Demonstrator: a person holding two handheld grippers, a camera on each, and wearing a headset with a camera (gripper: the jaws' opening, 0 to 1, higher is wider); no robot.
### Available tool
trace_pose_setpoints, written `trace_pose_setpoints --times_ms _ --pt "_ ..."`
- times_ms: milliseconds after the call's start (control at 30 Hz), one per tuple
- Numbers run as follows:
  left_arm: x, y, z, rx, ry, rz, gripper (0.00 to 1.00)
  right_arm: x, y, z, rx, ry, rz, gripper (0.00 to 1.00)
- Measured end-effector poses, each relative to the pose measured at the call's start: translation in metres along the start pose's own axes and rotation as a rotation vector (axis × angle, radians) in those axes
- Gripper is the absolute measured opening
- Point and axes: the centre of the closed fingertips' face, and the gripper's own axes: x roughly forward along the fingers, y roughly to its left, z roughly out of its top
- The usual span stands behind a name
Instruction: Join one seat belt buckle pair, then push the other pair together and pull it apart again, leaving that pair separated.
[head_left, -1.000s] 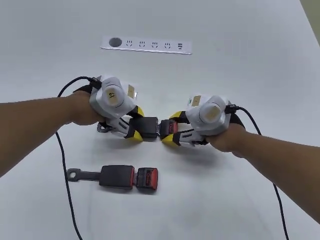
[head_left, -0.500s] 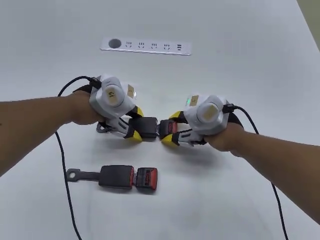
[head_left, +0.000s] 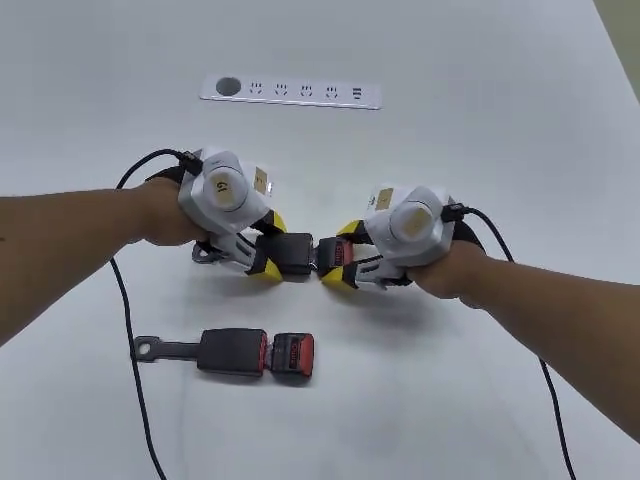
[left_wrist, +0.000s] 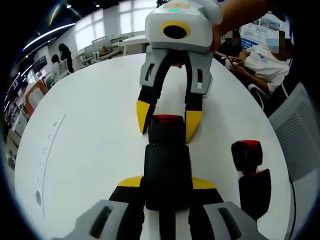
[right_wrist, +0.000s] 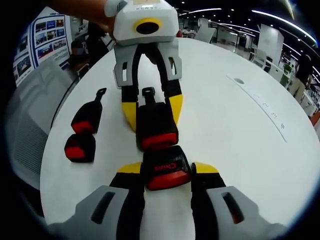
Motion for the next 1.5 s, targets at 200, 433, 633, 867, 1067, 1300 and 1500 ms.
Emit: trace_pose_setpoints --times_ms 200,433,633,867,1067,1300,1500 --pt "-0.001 0.0 0.0 0.005 0.003 -0.003 0.34 0.0 -0.001 0.0 -0.008 0.005 0.004 0.33" --pt "0.001 0.002 -0.002 0.008 0.005 -0.006 0.34 0.001 -0.001 -0.001 -0.014 0.003 0.007 0.33" --pt "0.0 0.001 -0.001 0.005 0.003 -0.007 0.34 0.001 -0.001 -0.001 -0.017 0.006 0.008 0.33" --pt "0.001 0.002 -0.003 0.006 0.003 -0.007 0.34 0.001 -0.002 -0.002 -0.015 0.01 0.005 0.33" --pt "0.001 0.002 -0.003 0.005 0.001 -0.007 0.34 -0.001 -0.001 -0.001 -0.017 0.011 0.006 0.33" --pt "0.001 0.0 -0.002 0.008 0.0 -0.008 0.34 -0.005 -0.001 -0.007 -0.017 0.022 0.007 0.33" --pt "0.001 0.001 -0.002 0.007 0.0 -0.008 0.34 -0.01 -0.004 -0.013 -0.024 0.031 0.012 0.33"
